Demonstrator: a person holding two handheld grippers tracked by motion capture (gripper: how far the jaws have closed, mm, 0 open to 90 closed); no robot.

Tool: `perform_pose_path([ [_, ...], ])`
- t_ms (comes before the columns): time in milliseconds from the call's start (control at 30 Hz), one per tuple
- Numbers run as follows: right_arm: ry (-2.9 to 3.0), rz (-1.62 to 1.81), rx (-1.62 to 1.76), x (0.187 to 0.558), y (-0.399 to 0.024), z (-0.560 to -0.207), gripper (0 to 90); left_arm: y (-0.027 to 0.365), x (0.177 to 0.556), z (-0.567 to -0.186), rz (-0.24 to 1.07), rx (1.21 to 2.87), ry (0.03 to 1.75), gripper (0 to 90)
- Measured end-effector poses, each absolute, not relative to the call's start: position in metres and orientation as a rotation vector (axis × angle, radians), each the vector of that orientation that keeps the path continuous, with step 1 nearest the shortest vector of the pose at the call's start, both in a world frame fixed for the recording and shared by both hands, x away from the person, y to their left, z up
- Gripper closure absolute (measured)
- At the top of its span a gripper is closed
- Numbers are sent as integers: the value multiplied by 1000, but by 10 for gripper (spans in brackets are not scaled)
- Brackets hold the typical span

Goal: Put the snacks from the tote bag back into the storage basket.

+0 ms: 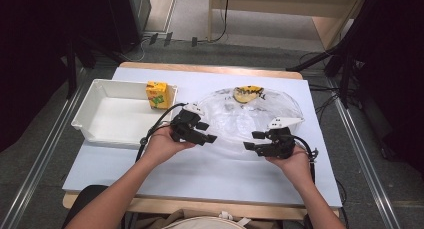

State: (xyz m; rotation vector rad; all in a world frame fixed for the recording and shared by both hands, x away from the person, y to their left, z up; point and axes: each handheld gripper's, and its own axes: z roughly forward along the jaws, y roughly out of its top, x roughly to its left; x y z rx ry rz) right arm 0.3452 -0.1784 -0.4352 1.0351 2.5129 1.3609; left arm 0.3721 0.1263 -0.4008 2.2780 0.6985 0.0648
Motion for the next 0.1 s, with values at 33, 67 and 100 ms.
perform_pose_path([
  [33, 2515, 1358, 1031, 346, -178, -436, 440, 127, 372, -400, 69, 2281, 681, 419],
  [67, 2514, 1357, 1027, 346, -179, -436, 440, 127, 372, -400, 66, 2277, 680, 419],
  [100, 2512, 1357, 1027, 346, -179, -436, 440, 127, 372, -400, 66, 2277, 680, 418],
])
